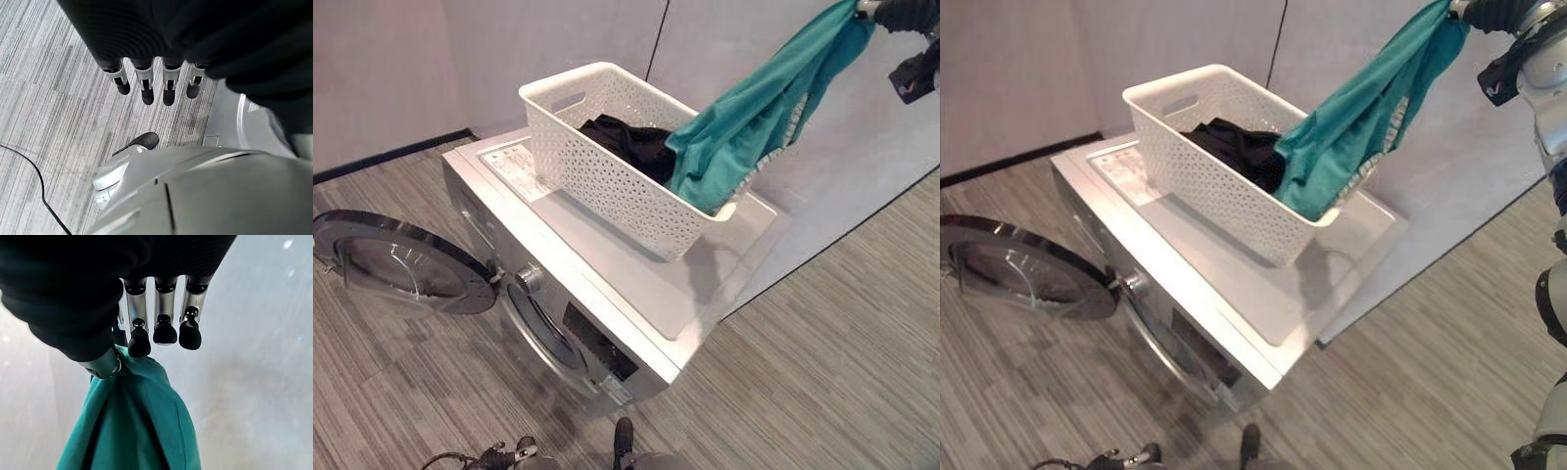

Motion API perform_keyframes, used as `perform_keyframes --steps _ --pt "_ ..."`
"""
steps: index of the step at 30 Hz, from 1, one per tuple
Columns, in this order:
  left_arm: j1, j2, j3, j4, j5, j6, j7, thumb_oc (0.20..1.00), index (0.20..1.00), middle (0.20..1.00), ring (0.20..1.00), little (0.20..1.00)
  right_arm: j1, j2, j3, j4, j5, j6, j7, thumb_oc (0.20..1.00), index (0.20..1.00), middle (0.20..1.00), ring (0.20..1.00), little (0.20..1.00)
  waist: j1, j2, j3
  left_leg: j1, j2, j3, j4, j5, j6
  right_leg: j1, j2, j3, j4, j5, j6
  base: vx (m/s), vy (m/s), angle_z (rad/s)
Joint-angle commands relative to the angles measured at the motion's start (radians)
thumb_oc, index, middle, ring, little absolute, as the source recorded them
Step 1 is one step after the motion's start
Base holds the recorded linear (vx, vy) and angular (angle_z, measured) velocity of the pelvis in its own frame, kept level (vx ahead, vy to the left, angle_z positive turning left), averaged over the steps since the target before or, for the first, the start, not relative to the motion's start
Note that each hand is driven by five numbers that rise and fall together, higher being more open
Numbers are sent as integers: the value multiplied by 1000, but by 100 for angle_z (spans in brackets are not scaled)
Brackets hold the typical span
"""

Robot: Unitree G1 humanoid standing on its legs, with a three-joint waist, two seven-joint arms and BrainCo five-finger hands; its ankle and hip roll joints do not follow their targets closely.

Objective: Grab the laundry basket,head to the washer,open it,put in the laundry and shut it.

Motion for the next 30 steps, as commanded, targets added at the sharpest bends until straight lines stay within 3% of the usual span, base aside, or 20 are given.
perform_keyframes --steps 1,16,18,19,20,21,22,26,30 --pt "-5 20 15 36 12 -5 14 1000 1000 1000 1000 1000 -191 -10 -15 77 34 -29 -72 200 200 200 200 200 7 -27 30 -12 -19 -36 68 -156 80 16 -48 -24 96 -140 57 1 34 -6" --pt "-28 31 -16 -40 18 -40 52 1000 1000 1000 1000 1000 -219 39 15 32 43 -45 -61 200 200 200 200 200 6 -16 19 -8 -33 -29 73 -164 87 24 -63 -26 86 -129 61 -2 4 0" --pt "-42 96 -21 -309 -5 -68 74 1000 1000 1000 1000 1000 -238 22 45 35 47 -43 -62 200 200 200 200 200 19 -1 30 -17 -37 -41 81 -164 87 29 -70 -37 82 -128 62 -17 2 5" --pt "-35 194 -1 -619 24 -86 76 1000 1000 1000 1000 1000 -247 -12 58 32 39 -36 -64 200 200 200 200 200 34 14 39 -23 -36 -49 87 -170 87 34 -71 -46 82 -133 63 -22 -16 16" --pt "-28 248 32 -776 44 -89 78 1000 1000 1000 1000 1000 -250 -32 60 23 33 -34 -66 200 200 200 200 200 40 20 41 -26 -37 -55 90 -172 88 36 -71 -51 81 -135 64 -27 -15 24" --pt "-24 252 37 -784 45 -84 76 1000 1000 1000 1000 1000 -249 -32 58 22 33 -33 -66 200 200 200 200 200 38 17 40 -29 -39 -55 89 -166 88 33 -73 -50 79 -131 63 3 -27 29" --pt "-22 335 115 -999 99 -97 91 1000 1000 1000 1000 1000 -260 -58 52 11 25 -27 -76 200 200 200 200 200 50 28 41 -29 -36 -64 95 -177 88 42 -72 -56 79 -140 63 -4 -25 22" --pt "-52 416 230 -1298 168 -114 105 1000 1000 1000 1000 1000 -287 -46 55 51 26 -15 -79 200 200 200 200 200 54 35 29 -23 -36 -76 95 -184 88 54 -70 -61 76 -147 60 23 -18 4" --pt "-170 433 245 -1459 182 -116 95 1000 1000 1000 1000 1000 -339 19 84 174 41 3 -60 200 200 200 200 200 51 39 11 -19 -40 -80 86 -173 84 62 -70 -65 68 -146 55 1 -22 18"
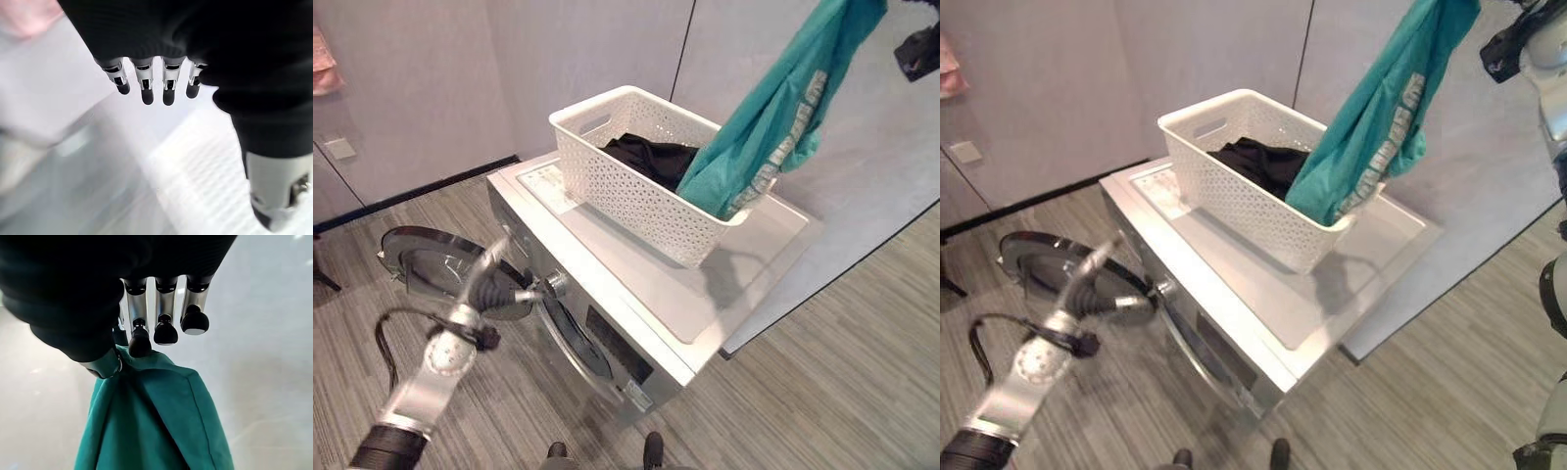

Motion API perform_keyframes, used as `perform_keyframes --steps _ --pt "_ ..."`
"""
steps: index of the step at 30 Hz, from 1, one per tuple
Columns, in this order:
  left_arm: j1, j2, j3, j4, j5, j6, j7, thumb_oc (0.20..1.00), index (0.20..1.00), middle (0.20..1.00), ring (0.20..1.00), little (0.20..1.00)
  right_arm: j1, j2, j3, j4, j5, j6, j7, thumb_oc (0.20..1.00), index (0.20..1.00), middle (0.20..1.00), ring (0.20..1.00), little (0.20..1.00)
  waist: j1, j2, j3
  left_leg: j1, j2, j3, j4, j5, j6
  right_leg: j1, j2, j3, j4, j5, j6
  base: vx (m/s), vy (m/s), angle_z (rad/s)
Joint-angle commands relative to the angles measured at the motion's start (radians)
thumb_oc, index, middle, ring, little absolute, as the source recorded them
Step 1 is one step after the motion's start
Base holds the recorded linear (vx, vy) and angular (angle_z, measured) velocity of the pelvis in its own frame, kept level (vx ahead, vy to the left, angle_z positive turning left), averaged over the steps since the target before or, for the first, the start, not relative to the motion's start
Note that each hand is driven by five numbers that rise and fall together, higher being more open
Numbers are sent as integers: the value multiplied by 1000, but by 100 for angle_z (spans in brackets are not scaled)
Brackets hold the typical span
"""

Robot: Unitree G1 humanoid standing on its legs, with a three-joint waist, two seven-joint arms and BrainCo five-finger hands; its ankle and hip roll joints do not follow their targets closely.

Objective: Grab the laundry basket,head to the washer,open it,put in the laundry and shut it.

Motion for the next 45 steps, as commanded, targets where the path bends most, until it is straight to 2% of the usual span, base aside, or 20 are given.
perform_keyframes --steps 1,4,6,7,9,10,12,15,16,17,20,23,31,34,38,39,42,45 --pt "-136 51 -1 -63 39 -33 5 1000 1000 1000 1000 1000 -285 36 70 132 45 4 -35 200 200 200 200 200 -12 -62 17 -15 -25 -21 88 -179 79 19 -55 -11 95 -161 43 0 0 0" --pt "-214 32 -39 -84 9 -32 -7 1000 1000 1000 1000 1000 -310 75 74 183 47 11 -33 200 200 200 200 200 -15 -55 13 -10 -26 -25 82 -175 76 26 -54 -14 94 -163 41 5 -6 2" --pt "-302 12 -90 -81 -60 -33 -15 1000 1000 1000 1000 1000 -334 122 79 229 45 19 -38 200 200 200 200 200 -20 -46 7 -4 -29 -28 77 -172 74 33 -53 -17 92 -163 38 14 -7 7" --pt "-399 -7 -142 -49 -137 -29 -14 1000 1000 1000 1000 1000 -344 175 71 254 55 24 -44 200 200 200 200 200 -27 -39 -3 2 -30 -29 73 -169 72 38 -52 -17 92 -164 38 19 -2 9" --pt "-521 -38 -217 28 -236 -26 -14 1000 1000 1000 1000 1000 -355 218 69 256 64 24 -49 200 200 200 200 200 -34 -29 -8 11 -30 -32 68 -167 70 44 -52 -17 91 -166 36 15 3 13" --pt "-603 -64 -275 99 -308 -27 -9 1000 1000 1000 1000 1000 -361 254 63 261 66 30 -55 200 200 200 200 200 -39 -23 -11 16 -30 -32 65 -164 69 47 -52 -17 92 -168 35 7 8 8" --pt "-755 -159 -414 300 -599 -29 -22 1000 1000 1000 1000 1000 -361 353 63 258 80 40 -65 200 200 200 200 200 -59 -7 -23 28 -30 -30 57 -155 65 53 -50 -13 93 -169 33 0 0 0" --pt "-896 -230 -555 502 -778 -21 -25 1000 1000 1000 1000 1000 -365 432 54 249 105 41 -81 200 200 200 200 200 -84 9 -40 40 -28 -23 40 -140 59 55 -49 -10 91 -166 34 14 -2 -4" --pt "-984 -283 -632 628 -803 -4 -18 1000 1000 1000 1000 1000 -370 462 59 246 110 41 -87 200 200 200 200 200 -95 16 -46 43 -27 -22 37 -132 55 56 -48 -10 92 -167 34 5 -24 -11" --pt "-1022 -315 -660 705 -859 4 -12 1000 1000 1000 1000 1000 -372 482 75 238 114 43 -95 200 200 200 200 200 -103 22 -51 46 -26 -19 34 -127 51 57 -47 -9 92 -166 35 3 -23 -14" --pt "-1078 -392 -661 845 -880 22 19 1000 1000 1000 1000 1000 -351 507 77 223 130 40 -96 200 200 200 200 200 -108 33 -56 60 -24 -14 26 -121 48 67 -44 -8 87 -168 36 11 -26 -14" --pt "-1091 -457 -638 873 -854 8 53 1000 1000 1000 1000 1000 -339 508 88 219 131 39 -95 200 200 200 200 200 -105 38 -58 64 -23 -16 22 -117 44 73 -44 -12 82 -171 34 10 -37 -2" --pt "-1116 -501 -631 831 -728 -7 104 1000 1000 1000 1000 1000 -293 486 95 192 137 23 -94 200 200 200 200 200 -104 35 -58 68 -22 -26 12 -114 45 82 -41 -20 74 -174 31 2 -12 1" --pt "-1119 -496 -636 788 -683 -12 113 1000 1000 1000 1000 1000 -291 482 96 191 135 21 -95 200 200 200 200 200 -101 33 -57 68 -22 -28 12 -116 46 83 -40 -20 73 -175 30 2 -4 1" --pt "-1090 -425 -638 563 -591 -26 116 1000 1000 1000 1000 1000 -299 438 102 210 126 20 -94 200 200 200 200 200 -82 32 -55 66 -24 -37 13 -122 49 87 -42 -26 69 -175 31 3 -7 3" --pt "-1087 -423 -637 559 -590 -24 117 1000 1000 1000 1000 1000 -299 438 102 210 127 20 -94 200 200 200 200 200 -82 31 -55 66 -24 -37 14 -122 50 87 -42 -26 69 -175 31 1 -4 7" --pt "-1033 -338 -601 332 -582 -50 103 1000 1000 1000 1000 1000 -311 402 103 248 107 27 -89 200 200 200 200 200 -58 32 -54 60 -27 -47 14 -124 52 90 -42 -34 63 -177 31 11 -12 10" --pt "-985 -305 -559 244 -605 -60 106 1000 1000 1000 1000 1000 -307 390 95 273 93 33 -86 200 200 200 200 200 -47 31 -53 59 -28 -51 16 -126 54 92 -42 -38 63 -178 30 3 -9 9"
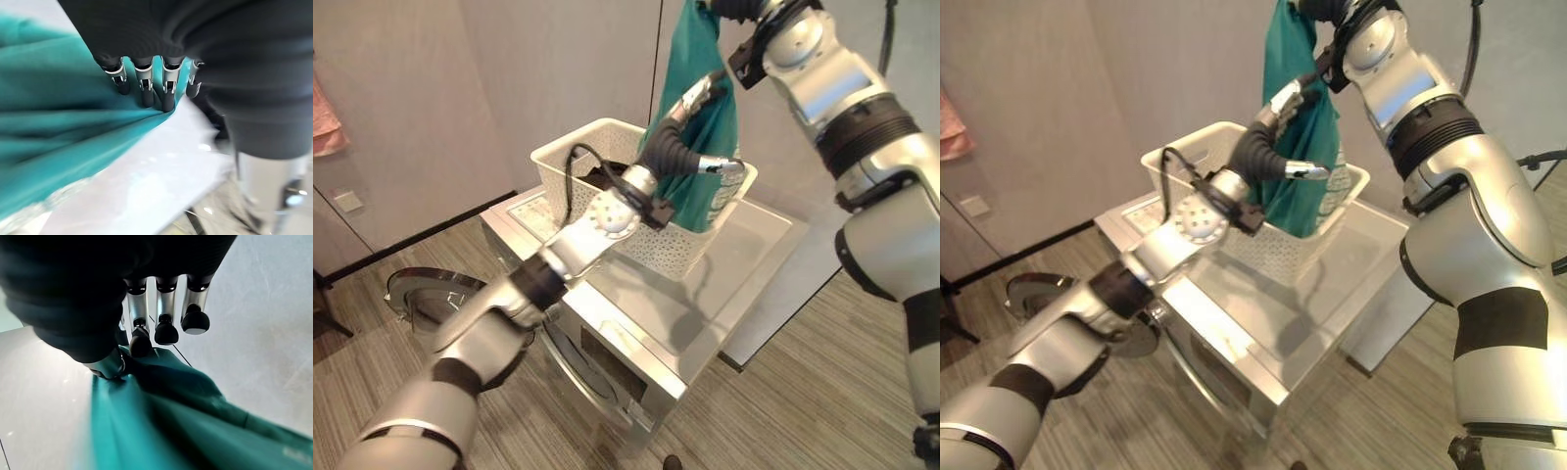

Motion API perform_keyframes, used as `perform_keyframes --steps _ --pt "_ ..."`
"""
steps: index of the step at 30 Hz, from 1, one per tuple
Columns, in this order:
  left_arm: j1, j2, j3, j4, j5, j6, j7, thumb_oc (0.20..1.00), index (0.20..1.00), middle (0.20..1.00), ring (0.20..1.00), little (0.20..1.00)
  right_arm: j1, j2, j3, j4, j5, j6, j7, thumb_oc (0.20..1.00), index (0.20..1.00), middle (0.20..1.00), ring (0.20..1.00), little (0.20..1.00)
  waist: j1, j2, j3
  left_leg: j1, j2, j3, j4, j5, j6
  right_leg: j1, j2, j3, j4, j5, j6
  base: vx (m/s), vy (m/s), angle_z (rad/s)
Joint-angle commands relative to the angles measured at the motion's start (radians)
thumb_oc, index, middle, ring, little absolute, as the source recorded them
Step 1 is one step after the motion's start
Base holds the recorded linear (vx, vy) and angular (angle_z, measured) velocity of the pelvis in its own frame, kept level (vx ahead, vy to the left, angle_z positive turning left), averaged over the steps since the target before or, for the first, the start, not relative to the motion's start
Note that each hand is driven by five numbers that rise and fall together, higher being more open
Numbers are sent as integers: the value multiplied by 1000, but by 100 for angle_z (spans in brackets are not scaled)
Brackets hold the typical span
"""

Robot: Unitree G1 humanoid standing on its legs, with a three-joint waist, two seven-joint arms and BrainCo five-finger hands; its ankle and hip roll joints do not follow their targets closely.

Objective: Grab the laundry basket,head to the washer,open it,put in the laundry and shut it.

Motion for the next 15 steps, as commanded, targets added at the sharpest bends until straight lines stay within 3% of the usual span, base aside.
perform_keyframes --steps 1,6,11,15 --pt "-43 2 81 11 1 -69 15 1000 1000 1000 1000 1000 -176 -66 27 104 -26 -30 -36 200 200 200 200 200 27 -57 10 -2 -25 -27 52 -126 49 24 -41 -12 85 -159 24 0 0 0" --pt "-13 22 99 47 11 -53 9 1000 1000 1000 1000 1000 -161 -58 13 103 -29 -32 -32 200 200 200 200 200 30 -56 7 0 -27 -29 52 -128 50 26 -40 -12 86 -161 22 6 -2 3" --pt "-91 -36 84 343 228 22 62 1000 1000 1000 1000 1000 -163 -21 19 86 -6 -43 -22 200 200 200 200 200 21 -60 9 0 -25 -29 53 -125 46 25 -39 -13 87 -164 21 0 0 0" --pt "-94 -39 83 348 228 19 63 1000 1000 1000 1000 1000 -164 -23 19 85 -6 -43 -22 200 200 200 200 200 23 -60 9 0 -25 -29 53 -125 46 25 -39 -13 88 -164 21 0 0 2"
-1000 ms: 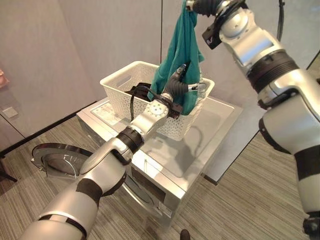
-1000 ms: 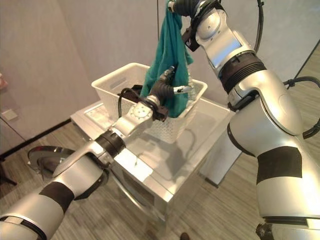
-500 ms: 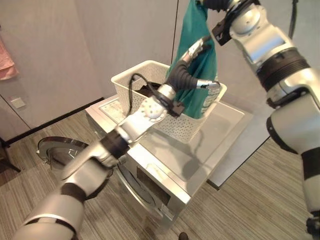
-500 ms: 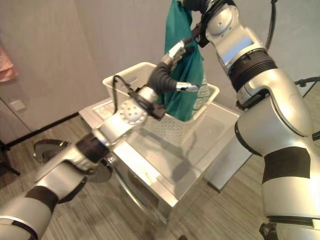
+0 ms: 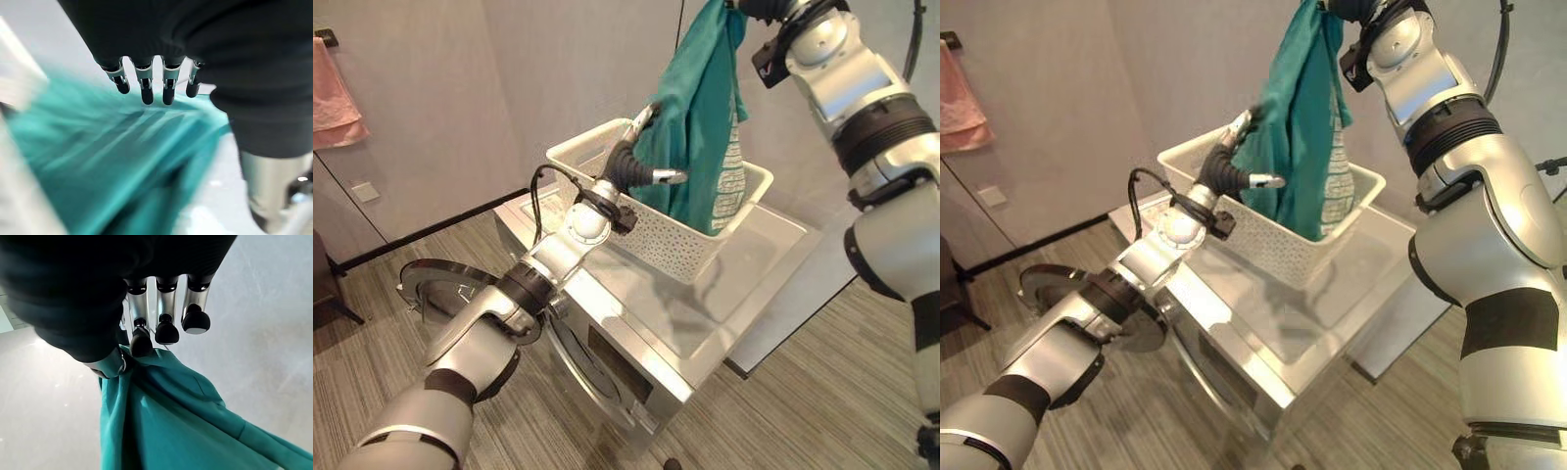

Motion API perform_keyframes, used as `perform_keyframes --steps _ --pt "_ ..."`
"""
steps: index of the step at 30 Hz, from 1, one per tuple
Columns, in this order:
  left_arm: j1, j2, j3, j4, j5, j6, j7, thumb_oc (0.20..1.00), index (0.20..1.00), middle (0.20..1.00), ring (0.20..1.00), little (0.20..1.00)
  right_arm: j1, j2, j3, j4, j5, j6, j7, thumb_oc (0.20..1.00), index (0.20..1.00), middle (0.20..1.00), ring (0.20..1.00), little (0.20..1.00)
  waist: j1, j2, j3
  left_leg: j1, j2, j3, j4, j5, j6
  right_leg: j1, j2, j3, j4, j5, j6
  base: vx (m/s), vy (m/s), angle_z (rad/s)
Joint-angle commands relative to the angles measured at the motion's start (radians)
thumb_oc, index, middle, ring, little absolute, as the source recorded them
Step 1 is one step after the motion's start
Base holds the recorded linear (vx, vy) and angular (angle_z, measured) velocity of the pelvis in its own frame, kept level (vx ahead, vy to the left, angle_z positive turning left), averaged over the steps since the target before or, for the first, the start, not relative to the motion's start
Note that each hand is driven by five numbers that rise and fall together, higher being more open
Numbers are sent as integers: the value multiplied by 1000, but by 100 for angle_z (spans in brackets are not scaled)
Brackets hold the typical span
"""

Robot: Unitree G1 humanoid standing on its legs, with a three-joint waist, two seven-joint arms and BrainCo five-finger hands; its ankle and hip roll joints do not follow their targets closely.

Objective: Grab the laundry basket,head to the washer,open it,put in the laundry and shut it.

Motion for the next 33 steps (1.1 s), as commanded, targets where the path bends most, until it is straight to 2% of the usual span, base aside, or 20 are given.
perform_keyframes --steps 1,2,3,5,14,15,18,21,25,26,29,33 --pt "-127 10 32 -21 49 -42 35 1000 1000 1000 1000 1000 -164 -34 30 63 1 -42 -27 200 200 200 200 200 14 -56 10 3 -25 -17 52 -126 47 24 -39 -7 87 -161 22 0 0 6" --pt "-127 10 32 -21 49 -42 35 1000 1000 1000 1000 1000 -164 -34 30 63 1 -42 -27 200 200 200 200 200 14 -56 10 3 -25 -17 52 -126 47 24 -39 -7 87 -161 22 5 -27 5" --pt "-131 25 20 62 81 -19 13 1000 1000 1000 1000 1000 -176 -34 54 54 19 -36 -14 200 200 200 200 200 12 -58 7 3 -24 -15 52 -125 45 22 -38 -8 86 -161 22 7 -32 6" --pt "-168 -4 13 145 103 -10 36 1000 1000 1000 1000 1000 -172 -33 67 58 15 -33 -6 200 200 200 200 200 8 -56 8 4 -22 -15 50 -122 43 23 -36 -9 85 -164 21 7 -27 6" --pt "-298 -51 8 282 136 6 119 1000 1000 1000 1000 1000 -150 9 70 -31 27 -41 -25 200 200 200 200 200 -22 -46 8 12 -20 -1 38 -119 41 16 -32 6 86 -163 22 1 -2 0" --pt "-319 -64 4 342 125 10 121 1000 1000 1000 1000 1000 -146 34 67 -29 32 -44 -27 200 200 200 200 200 -31 -44 5 17 -18 3 35 -118 41 15 -32 11 85 -161 22 10 -7 -5" --pt "-327 -81 6 392 82 7 109 1000 1000 1000 1000 1000 -143 53 69 -18 33 -42 -24 200 200 200 200 200 -37 -43 3 18 -18 5 33 -116 41 14 -31 14 86 -161 22 7 -7 -11" --pt "-325 -115 1 456 -43 2 60 1000 1000 1000 1000 1000 -149 98 73 32 39 -27 -18 200 200 200 200 200 -45 -40 0 21 -16 9 29 -112 40 15 -28 17 84 -160 20 13 -7 -11" --pt "-326 -137 -14 489 -100 2 37 1000 1000 1000 1000 1000 -149 107 68 55 39 -19 -14 200 200 200 200 200 -51 -36 -3 24 -15 12 22 -107 38 15 -27 16 82 -158 20 0 0 0" --pt "-313 -153 -17 518 -195 -2 0 1000 1000 1000 1000 1000 -148 118 63 56 44 -15 -13 200 200 200 200 200 -56 -33 -5 26 -15 14 18 -104 37 15 -27 17 81 -157 21 0 0 0" --pt "-304 -146 -6 533 -304 -12 -21 1000 1000 1000 1000 1000 -137 135 50 40 59 -14 -14 200 200 200 200 200 -66 -29 -9 32 -14 19 13 -103 35 16 -25 20 82 -155 20 0 0 0" --pt "-283 -121 3 548 -354 -13 -57 1000 1000 1000 1000 1000 -121 157 26 -23 86 -32 -23 200 200 200 200 200 -83 -24 -13 39 -10 31 6 -100 32 14 -21 29 83 -155 20 10 -8 -3"
